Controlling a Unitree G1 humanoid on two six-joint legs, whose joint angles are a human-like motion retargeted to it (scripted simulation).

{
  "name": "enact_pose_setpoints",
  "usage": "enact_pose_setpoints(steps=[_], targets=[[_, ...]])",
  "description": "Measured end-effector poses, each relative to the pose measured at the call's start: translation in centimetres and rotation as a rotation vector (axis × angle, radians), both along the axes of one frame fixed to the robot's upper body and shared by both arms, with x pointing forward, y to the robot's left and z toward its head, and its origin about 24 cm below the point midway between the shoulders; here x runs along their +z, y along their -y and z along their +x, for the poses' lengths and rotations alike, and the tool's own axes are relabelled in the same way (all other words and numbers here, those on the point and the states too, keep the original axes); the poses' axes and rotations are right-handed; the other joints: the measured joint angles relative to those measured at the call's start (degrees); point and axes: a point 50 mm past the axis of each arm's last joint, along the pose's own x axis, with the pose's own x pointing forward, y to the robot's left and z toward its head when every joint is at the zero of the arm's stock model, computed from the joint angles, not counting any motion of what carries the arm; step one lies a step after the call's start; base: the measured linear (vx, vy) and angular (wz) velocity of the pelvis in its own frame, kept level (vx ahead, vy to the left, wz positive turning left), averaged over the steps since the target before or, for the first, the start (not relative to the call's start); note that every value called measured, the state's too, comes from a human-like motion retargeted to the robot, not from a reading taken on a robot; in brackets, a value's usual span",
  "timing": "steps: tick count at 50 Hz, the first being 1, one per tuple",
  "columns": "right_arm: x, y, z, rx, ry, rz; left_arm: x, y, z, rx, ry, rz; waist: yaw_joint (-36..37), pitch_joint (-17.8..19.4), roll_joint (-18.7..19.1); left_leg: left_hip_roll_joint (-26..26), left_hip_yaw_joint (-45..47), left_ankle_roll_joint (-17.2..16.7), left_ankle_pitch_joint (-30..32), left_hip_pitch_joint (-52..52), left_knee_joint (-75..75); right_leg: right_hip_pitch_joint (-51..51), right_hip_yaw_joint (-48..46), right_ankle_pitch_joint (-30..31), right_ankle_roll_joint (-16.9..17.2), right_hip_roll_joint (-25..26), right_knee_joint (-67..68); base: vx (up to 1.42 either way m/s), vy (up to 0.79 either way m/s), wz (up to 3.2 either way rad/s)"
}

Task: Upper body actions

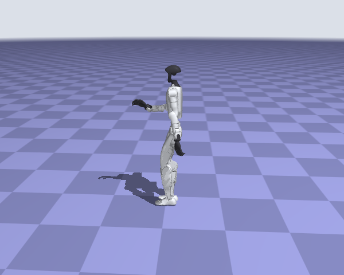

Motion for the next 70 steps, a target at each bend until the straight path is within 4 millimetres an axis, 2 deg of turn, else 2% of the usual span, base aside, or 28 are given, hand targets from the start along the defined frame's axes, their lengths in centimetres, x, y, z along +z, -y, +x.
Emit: enact_pose_setpoints(steps=[3, 6, 10, 15, 17, 20, 24, 28, 32, 34, 38, 43, 48, 50, 54, 55, 56, 58, 60, 65, 70], targets=[[2.9, -0.5, 0.4, -0.008, 0.113, 0.04, 0.1, 0.0, -1.2, 0.052, -0.027, -0.001, 1.4, 1.3, 0.4, 0.2, 0.7, 2.1, 0.3, -0.9, -7.1, 1.9, 1.4, -0.9, -0.1, 1.7, -0.1, 0.23, -0.08, -0.52], [4.4, -0.8, 0.5, -0.048, 0.188, 0.063, 0.4, -0.3, -2.4, 0.076, -0.058, 0.012, 2.7, 2.3, 0.4, 0.0, 2.6, 4.7, 3.1, -1.7, -13.1, 3.7, 2.9, -2.0, -0.2, 2.7, -0.1, 0.33, -0.06, -0.5], [5.1, -0.8, 0.7, -0.102, 0.256, 0.054, 0.7, -0.7, -3.7, 0.077, -0.111, 0.029, 3.0, 2.5, 0.2, 0.0, 6.6, 5.5, 2.5, -1.7, -18.4, 5.4, 3.5, -3.8, 0.0, 3.3, 0.2, 0.39, 0.0, -0.14], [4.8, -0.5, 0.4, -0.122, 0.28, 0.045, 1.0, -0.7, -5.2, 0.087, -0.154, 0.036, 3.3, 2.0, -0.5, 0.8, 10.7, 9.3, 6.1, -0.1, -16.2, 7.6, 3.6, -5.8, 1.0, 3.2, 1.3, 0.44, 0.05, -0.01], [5.2, 0.0, 0.2, -0.125, 0.3, 0.072, 1.0, -0.9, -5.0, 0.1, -0.154, 0.037, 3.5, 1.4, -0.8, 0.3, 7.5, 10.2, 8.7, -0.1, -16.2, 7.4, 3.5, -6.7, 1.4, 3.1, 2.8, 0.47, 0.06, 0.01], [5.6, 0.5, -0.1, -0.123, 0.319, 0.081, 1.1, -0.8, -5.5, 0.128, -0.16, 0.037, 4.0, 0.1, -1.4, -0.5, 5.5, 11.1, 7.3, 0.8, -16.1, 7.5, 3.5, -6.8, 2.6, 2.5, 5.2, 0.46, 0.07, -0.08], [6.0, 1.8, -0.8, -0.156, 0.353, 0.087, 1.0, -0.8, -5.0, 0.146, -0.156, 0.036, 4.6, -1.1, -2.2, -1.0, 5.5, 11.7, 4.4, 2.3, -15.5, 7.0, 2.6, -0.9, 6.5, 0.7, 10.1, 0.52, 0.12, 0.01], [6.6, 2.9, -1.5, -0.163, 0.369, 0.095, 0.7, -0.8, -3.6, 0.142, -0.107, 0.031, 5.7, -1.9, -1.5, 0.2, 4.9, 12.4, 1.3, 4.5, -15.3, 4.0, 1.8, 10.3, 10.2, -0.3, 19.7, 0.5, 0.13, -0.07], [7.9, 3.8, -2.2, -0.169, 0.419, 0.133, 0.3, -0.8, -1.2, 0.1, -0.064, 0.011, 5.2, -2.1, 0.6, 1.9, 3.5, 12.8, -1.2, 6.2, -14.6, -2.3, -1.7, 18.8, 10.2, -1.4, 34.2, 0.41, 0.11, 0.09], [8.4, 4.4, -2.5, -0.189, 0.455, 0.164, 0.2, -1.1, 0.4, 0.065, -0.044, 0.005, 5.7, -2.0, 1.1, 2.9, 4.1, 12.6, -1.9, 7.3, -14.6, -4.7, -3.0, 17.8, 9.3, -2.5, 39.5, 0.32, 0.05, 0.02], [9.5, 5.5, -3.1, -0.216, 0.515, 0.203, 0.1, -1.0, 3.5, 0.011, 0.017, -0.012, 5.9, -1.9, 1.8, 4.0, 4.3, 11.8, -2.7, 9.7, -15.0, -8.5, -1.4, 8.4, 8.3, -2.8, 40.6, 0.3, 0.02, 0.22], [11.6, 5.4, -3.6, -0.197, 0.607, 0.247, -0.1, -0.3, 6.1, 0.004, 0.133, -0.06, 2.7, -2.1, 1.9, 3.4, 2.7, 11.3, -4.2, 11.9, -15.0, -11.2, 0.2, 3.6, 9.0, -5.4, 28.9, 0.3, 0.0, 0.41], [13.8, 5.0, -4.2, -0.185, 0.722, 0.303, -0.1, -0.1, 7.5, -0.017, 0.176, -0.076, 0.0, -1.6, 0.1, 1.1, 1.6, 10.9, -5.6, 14.8, -15.3, -13.4, 3.4, 4.3, 10.0, -8.2, 13.4, 0.31, -0.07, 0.31], [14.4, 4.9, -4.4, -0.178, 0.76, 0.326, -0.1, -0.1, 7.4, -0.025, 0.17, -0.075, -0.8, -1.3, -0.2, 0.7, 1.3, 10.6, -6.1, 16.0, -15.4, -14.3, 4.7, 6.8, 9.4, -8.7, 8.7, 0.4, -0.14, 0.28], [15.8, 4.7, -5.2, -0.148, 0.844, 0.373, -0.2, 0.1, 6.5, -0.041, 0.128, -0.082, -1.8, -0.6, -0.8, 0.3, 1.3, 9.8, -7.4, 18.6, -15.0, -14.9, 5.3, 15.3, 13.0, -10.1, 2.1, 0.32, -0.11, 0.13], [16.0, 4.7, -5.4, -0.142, 0.864, 0.385, -0.2, 0.1, 6.1, -0.046, 0.112, -0.083, -1.9, -0.5, -0.7, 0.6, 1.4, 9.5, -7.7, 19.3, -14.8, -14.5, 4.3, 16.5, 12.6, -10.2, 1.4, 0.35, -0.17, -0.03], [16.3, 4.6, -5.6, -0.138, 0.888, 0.4, -0.2, 0.1, 5.8, -0.055, 0.098, -0.082, -1.6, -0.7, -0.5, 1.2, 1.8, 9.1, -8.0, 19.5, -14.6, -14.3, 4.1, 16.8, 9.8, -9.4, 1.5, 0.37, -0.19, -0.11], [16.8, 4.5, -6.0, -0.128, 0.93, 0.427, -0.2, 0.1, 4.9, -0.068, 0.066, -0.079, -1.2, -1.4, 0.0, 2.3, 2.3, 8.1, -8.7, 20.1, -14.1, -13.5, 3.6, 14.9, 6.2, -7.8, 1.4, 0.37, -0.22, -0.1], [17.1, 4.5, -6.4, -0.125, 0.977, 0.447, -0.3, 0.2, 3.7, -0.078, 0.031, -0.07, -1.2, -2.2, 0.1, 2.9, 1.7, 7.1, -9.5, 20.2, -12.8, -12.8, 3.1, 14.3, 4.8, -7.1, 1.0, 0.42, -0.27, 0.14], [17.6, 4.8, -7.3, -0.143, 1.077, 0.511, -0.2, 0.6, 0.4, -0.043, -0.058, -0.063, -1.0, -3.5, 0.3, 5.5, 2.1, 2.8, -7.6, 18.8, -7.3, -9.9, 1.6, 10.3, 4.1, -5.6, 0.6, 0.38, -0.25, 0.24], [18.6, 4.2, -8.0, -0.11, 1.148, 0.588, 0.0, 0.5, -0.8, -0.022, -0.08, -0.055, -1.3, -3.9, -1.6, 4.3, 0.1, -2.7, 0.3, 13.9, 4.0, -8.1, 0.8, 7.8, 2.9, -6.3, 0.0, 0.24, -0.23, 0.33]])
